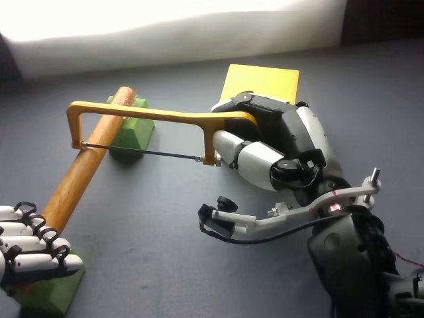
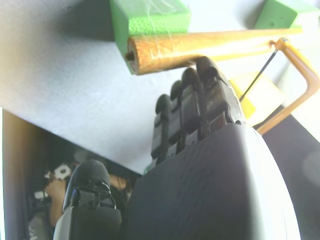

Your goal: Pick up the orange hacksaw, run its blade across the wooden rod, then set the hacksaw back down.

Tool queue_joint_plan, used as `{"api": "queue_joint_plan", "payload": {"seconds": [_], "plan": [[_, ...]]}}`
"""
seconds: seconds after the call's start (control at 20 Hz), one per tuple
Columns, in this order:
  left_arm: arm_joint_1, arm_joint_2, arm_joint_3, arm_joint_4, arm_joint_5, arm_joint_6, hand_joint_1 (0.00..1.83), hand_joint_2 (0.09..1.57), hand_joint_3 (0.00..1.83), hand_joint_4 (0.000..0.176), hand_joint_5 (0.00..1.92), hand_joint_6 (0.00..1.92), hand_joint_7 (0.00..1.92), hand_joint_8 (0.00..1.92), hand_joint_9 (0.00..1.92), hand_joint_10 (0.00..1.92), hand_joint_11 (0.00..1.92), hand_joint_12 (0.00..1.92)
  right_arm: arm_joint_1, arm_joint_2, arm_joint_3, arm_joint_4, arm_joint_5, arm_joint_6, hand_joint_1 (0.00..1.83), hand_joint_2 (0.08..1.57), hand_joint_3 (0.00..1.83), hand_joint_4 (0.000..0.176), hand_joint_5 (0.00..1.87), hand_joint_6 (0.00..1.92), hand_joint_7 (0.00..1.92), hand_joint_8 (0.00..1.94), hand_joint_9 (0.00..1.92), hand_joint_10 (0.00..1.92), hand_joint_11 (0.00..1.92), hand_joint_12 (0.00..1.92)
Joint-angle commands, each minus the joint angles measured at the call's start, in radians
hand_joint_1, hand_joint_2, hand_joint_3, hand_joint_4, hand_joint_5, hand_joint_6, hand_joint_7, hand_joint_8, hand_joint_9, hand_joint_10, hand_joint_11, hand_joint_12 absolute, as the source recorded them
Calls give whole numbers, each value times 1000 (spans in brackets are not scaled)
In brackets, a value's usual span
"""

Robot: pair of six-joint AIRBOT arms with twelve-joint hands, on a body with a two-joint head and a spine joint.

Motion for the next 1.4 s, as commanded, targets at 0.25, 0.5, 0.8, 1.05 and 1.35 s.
{"api": "queue_joint_plan", "payload": {"seconds": [0.25,0.5,0.8,1.05,1.35], "plan": [[-11,-4,5,-17,-28,1,11,1197,0,0,160,3,161,3,149,4,0,376,19,-21,9,-53,91,-33,1372,1137,0,0,854,975,929,1081,922,1301,860,1359],[-11,-4,5,-17,-28,1,0,1197,0,0,120,0,124,1,114,0,0,292,41,-69,50,-51,67,-42,1378,1104,0,0,926,856,1005,977,993,1231,870,1348],[-11,-5,4,-17,-28,1,5,1189,0,0,160,4,164,4,153,4,0,416,82,-150,93,19,64,-68,1368,1130,0,0,877,937,954,1065,920,1280,863,1367],[-10,-6,4,-17,-28,1,0,1189,0,0,145,3,141,0,131,0,0,354,98,-211,132,46,65,-76,1375,1127,0,0,885,917,951,1048,937,1278,885,1329],[-9,-11,5,-17,-28,1,20,1212,2,0,143,1,138,0,118,1,0,292,122,-276,187,46,56,-67,1383,1094,0,0,931,837,1030,927,1025,1195,919,1290]]}}
